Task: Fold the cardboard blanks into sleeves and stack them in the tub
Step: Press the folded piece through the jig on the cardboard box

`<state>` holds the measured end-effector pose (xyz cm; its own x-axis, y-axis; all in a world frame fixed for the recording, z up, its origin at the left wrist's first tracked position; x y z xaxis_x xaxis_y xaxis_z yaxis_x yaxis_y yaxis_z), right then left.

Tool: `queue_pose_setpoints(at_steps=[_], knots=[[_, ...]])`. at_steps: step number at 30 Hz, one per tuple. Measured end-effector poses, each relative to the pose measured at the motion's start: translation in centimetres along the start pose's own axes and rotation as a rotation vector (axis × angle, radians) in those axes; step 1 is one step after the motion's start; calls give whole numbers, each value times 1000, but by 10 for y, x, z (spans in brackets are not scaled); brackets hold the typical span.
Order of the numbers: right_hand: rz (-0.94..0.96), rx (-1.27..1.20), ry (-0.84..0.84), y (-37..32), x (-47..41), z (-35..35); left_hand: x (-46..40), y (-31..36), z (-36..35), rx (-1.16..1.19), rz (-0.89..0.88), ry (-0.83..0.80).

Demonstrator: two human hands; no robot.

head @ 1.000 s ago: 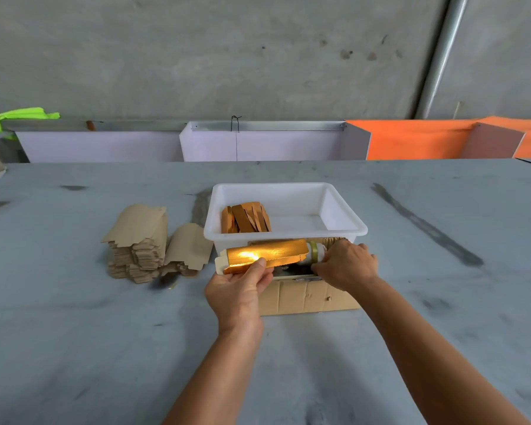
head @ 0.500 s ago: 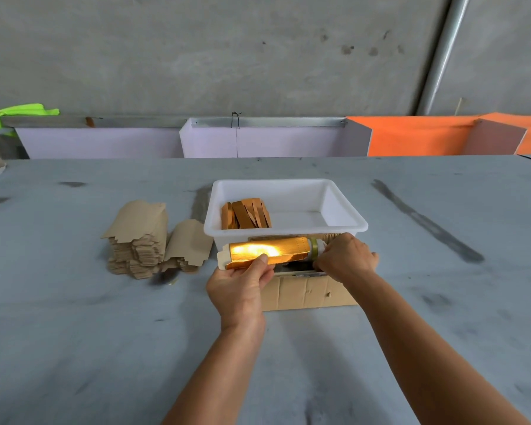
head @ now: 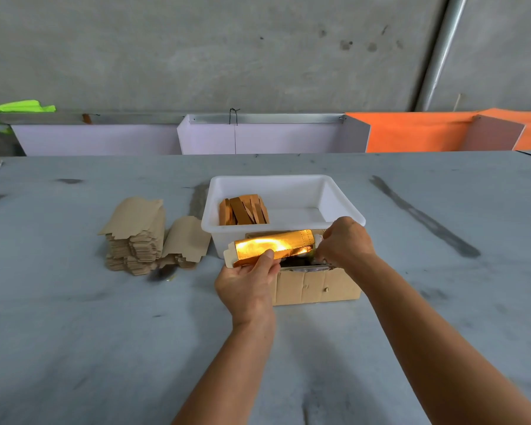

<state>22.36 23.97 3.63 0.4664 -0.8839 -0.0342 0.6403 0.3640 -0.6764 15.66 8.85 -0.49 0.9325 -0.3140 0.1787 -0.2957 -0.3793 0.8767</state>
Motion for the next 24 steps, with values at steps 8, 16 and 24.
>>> queue_pose_setpoints(at_steps=[8, 16, 24], knots=[[-19, -221, 28, 0, 11, 3, 3, -2, 0, -19, -1, 36], [-52, -523, 37, 16, 31, -1, 3, -2, -2, -14, -38, 24], [-49, -670, 50, 22, 55, 1, 2, 0, -4, -5, -42, 21]])
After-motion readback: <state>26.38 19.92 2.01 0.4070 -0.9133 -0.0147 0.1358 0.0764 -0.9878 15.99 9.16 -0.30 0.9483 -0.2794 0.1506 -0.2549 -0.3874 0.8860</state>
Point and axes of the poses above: each hand's wrist, its own x-axis away from the middle knuckle, its own z-axis out of the back of the hand, y = z × x, the point moved 3 cm from there along -x, towards the middle knuckle, and after that the axes turned 8 degrees about -x, right-handed, at the moved point
